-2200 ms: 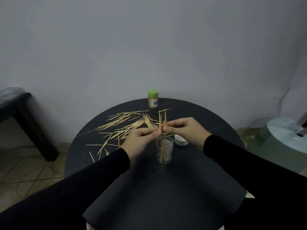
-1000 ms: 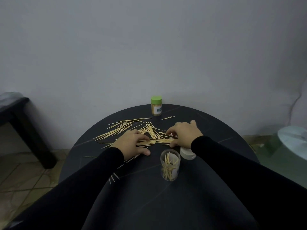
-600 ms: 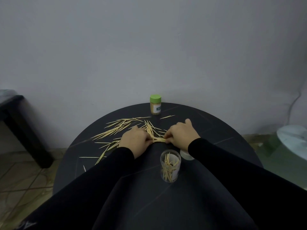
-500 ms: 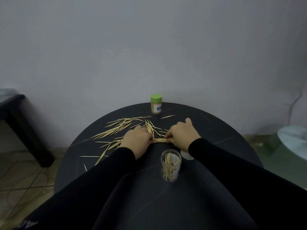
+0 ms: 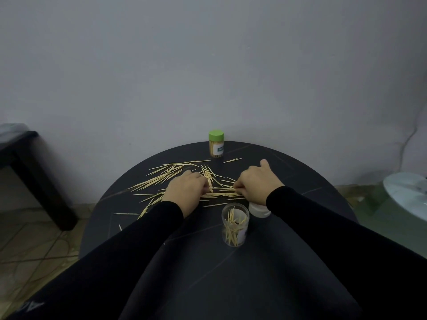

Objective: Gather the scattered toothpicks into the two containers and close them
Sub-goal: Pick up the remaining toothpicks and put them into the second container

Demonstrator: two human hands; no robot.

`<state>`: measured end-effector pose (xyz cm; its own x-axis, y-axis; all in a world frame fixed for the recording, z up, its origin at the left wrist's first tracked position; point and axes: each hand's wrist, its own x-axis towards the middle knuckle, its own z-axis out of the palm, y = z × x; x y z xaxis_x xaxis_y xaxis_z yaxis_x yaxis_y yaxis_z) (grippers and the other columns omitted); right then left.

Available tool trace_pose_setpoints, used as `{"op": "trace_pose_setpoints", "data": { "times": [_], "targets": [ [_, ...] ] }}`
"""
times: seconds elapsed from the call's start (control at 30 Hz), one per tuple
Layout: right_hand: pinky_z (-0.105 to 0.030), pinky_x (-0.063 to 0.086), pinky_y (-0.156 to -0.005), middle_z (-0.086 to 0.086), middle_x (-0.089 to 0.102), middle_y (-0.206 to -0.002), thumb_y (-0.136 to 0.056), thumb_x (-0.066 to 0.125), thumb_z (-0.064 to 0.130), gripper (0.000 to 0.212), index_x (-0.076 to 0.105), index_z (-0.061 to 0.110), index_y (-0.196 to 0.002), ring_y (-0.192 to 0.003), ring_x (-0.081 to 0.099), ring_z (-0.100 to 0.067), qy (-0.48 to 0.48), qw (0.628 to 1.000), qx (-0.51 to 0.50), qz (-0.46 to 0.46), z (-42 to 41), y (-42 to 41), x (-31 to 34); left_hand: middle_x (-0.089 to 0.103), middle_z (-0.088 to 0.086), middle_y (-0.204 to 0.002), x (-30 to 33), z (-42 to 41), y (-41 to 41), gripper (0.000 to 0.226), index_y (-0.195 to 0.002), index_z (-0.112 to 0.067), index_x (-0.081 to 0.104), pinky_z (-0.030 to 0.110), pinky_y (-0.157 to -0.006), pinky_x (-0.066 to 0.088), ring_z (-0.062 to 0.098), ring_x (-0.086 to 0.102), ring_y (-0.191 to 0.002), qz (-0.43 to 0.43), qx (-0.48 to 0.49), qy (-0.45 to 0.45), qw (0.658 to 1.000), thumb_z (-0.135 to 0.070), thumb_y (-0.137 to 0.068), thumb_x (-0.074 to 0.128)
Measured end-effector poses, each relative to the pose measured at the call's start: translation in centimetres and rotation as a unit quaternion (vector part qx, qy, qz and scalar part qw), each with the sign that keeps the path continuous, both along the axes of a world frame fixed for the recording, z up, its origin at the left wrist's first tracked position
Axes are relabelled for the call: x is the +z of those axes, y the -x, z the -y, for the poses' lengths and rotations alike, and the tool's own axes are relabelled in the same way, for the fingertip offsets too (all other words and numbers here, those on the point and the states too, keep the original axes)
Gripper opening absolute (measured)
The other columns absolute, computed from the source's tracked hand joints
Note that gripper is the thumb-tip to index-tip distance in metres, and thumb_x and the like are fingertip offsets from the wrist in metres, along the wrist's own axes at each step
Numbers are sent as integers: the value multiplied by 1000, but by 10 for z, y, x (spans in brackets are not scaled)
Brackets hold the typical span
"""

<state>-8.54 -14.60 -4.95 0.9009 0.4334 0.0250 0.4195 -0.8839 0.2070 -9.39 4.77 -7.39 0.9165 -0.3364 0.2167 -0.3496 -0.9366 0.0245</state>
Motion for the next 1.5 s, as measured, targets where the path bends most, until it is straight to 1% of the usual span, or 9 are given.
{"op": "trace_pose_setpoints", "data": {
  "times": [0.13,0.47,0.6,0.73,0.83,1.0,1.23,1.4,1.5],
  "targets": [
    [-45,24,-103,7,68,-104,-100,47,31,24,66,33,-115,-102,56,-17,-49,999,-14,-3,8,6,0,61,-7,-102,1,5,8,13,-102,-24,62,30,-87,47,10,53,-96,-14,60,192,980,-29,-96,52],
    [-38,25,-100,10,65,-118,-100,47,34,28,62,33,-124,-112,53,-16,-254,963,-86,-23,10,24,3,66,-5,-92,21,29,33,10,-99,-23,65,18,-73,46,8,60,-89,-56,55,566,821,-25,-94,56],
    [-34,42,-96,18,66,-92,-95,57,27,19,69,30,-109,-97,60,-11,-509,853,-74,-83,11,37,9,66,-3,-90,33,36,49,10,-97,-23,66,19,-71,46,7,59,-85,-71,12,685,725,-21,-94,57],
    [-5,46,-72,16,65,-94,-96,55,13,18,67,22,-104,-87,59,6,-666,732,-21,-139,8,58,19,64,-11,-84,32,42,63,11,-99,-23,67,14,-61,40,-7,55,-70,-94,11,717,690,-23,-93,57],
    [-7,47,-76,11,67,-96,-96,55,11,18,66,26,-97,-90,60,5,-720,672,-1,-172,4,71,14,64,-8,-84,21,47,74,11,-96,-22,67,14,-61,42,-5,56,-70,-124,4,708,695,-20,-93,57],
    [-14,51,-80,6,71,-98,-95,55,10,17,67,22,-100,-93,65,-1,-716,661,-2,-225,2,84,2,70,1,-93,6,45,82,12,-95,-20,70,22,-75,49,13,63,-89,-151,-12,686,712,-16,-92,59],
    [-18,49,-74,10,67,-94,-90,65,22,14,68,30,-101,-85,57,-9,-610,766,-2,-203,14,83,-5,71,-1,-89,7,31,87,14,-96,-11,69,16,-72,51,8,66,-84,-154,-73,676,717,-10,-83,64],
    [-28,52,-83,1,68,-98,-92,62,19,14,69,24,-102,-91,60,-20,-618,757,17,-212,19,74,-4,69,-1,-91,13,28,82,17,-96,-8,69,6,-64,43,-4,62,-79,-121,-57,671,729,-10,-92,53],
    [-17,46,-84,7,67,-98,-96,53,18,15,67,21,-100,-95,61,-2,-640,740,8,-206,18,66,-1,67,-7,-96,6,21,66,11,-95,-23,69,19,-81,44,3,60,-91,-90,-13,564,821,-22,-93,58]
  ]
}}
